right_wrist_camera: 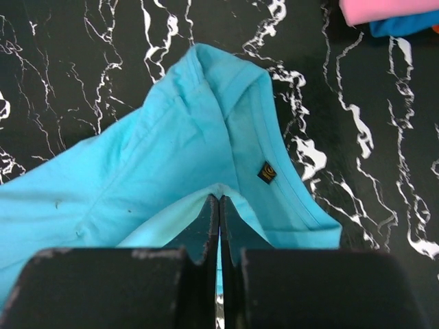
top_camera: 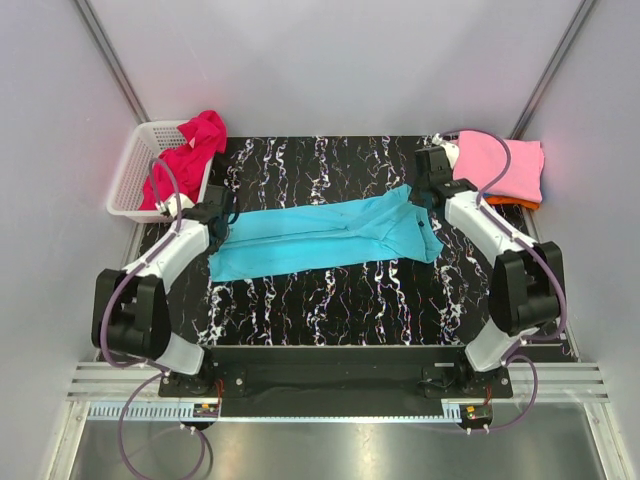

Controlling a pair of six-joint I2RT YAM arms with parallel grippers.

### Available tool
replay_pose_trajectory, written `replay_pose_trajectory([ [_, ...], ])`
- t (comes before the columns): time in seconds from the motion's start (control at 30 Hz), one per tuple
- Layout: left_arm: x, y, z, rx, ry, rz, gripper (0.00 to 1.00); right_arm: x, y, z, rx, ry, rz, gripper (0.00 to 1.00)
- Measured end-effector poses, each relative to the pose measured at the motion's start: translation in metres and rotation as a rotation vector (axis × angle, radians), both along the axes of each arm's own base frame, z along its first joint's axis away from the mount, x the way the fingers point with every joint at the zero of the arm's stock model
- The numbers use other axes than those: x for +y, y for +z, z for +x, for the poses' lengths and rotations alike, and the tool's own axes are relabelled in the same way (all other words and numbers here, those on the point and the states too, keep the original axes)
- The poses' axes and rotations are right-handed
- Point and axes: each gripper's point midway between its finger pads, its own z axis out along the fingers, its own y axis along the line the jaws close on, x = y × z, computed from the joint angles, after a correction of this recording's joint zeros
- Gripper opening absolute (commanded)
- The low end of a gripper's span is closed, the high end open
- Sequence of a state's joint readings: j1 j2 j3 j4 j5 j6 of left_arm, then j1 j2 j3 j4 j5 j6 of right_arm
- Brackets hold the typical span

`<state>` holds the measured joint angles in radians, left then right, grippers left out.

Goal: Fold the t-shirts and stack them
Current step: Fold the tshirt

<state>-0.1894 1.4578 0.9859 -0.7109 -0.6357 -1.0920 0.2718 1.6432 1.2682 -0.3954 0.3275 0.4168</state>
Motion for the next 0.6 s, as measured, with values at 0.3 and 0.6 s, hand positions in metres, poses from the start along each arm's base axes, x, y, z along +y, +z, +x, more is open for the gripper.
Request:
replay_pose_trajectory([
  [0.3, 0.000, -0.020, 0.027, 0.039, -0.036, 0.019, 0.00, 0.014, -0.013, 0.029, 0.011, 0.051, 0.004, 0.00],
  [0.6, 0.001, -0.034, 0.049, 0.046, -0.061, 0.030, 0.05, 0.020, -0.030, 0.054, 0.033, 0.101, -0.006, 0.00],
])
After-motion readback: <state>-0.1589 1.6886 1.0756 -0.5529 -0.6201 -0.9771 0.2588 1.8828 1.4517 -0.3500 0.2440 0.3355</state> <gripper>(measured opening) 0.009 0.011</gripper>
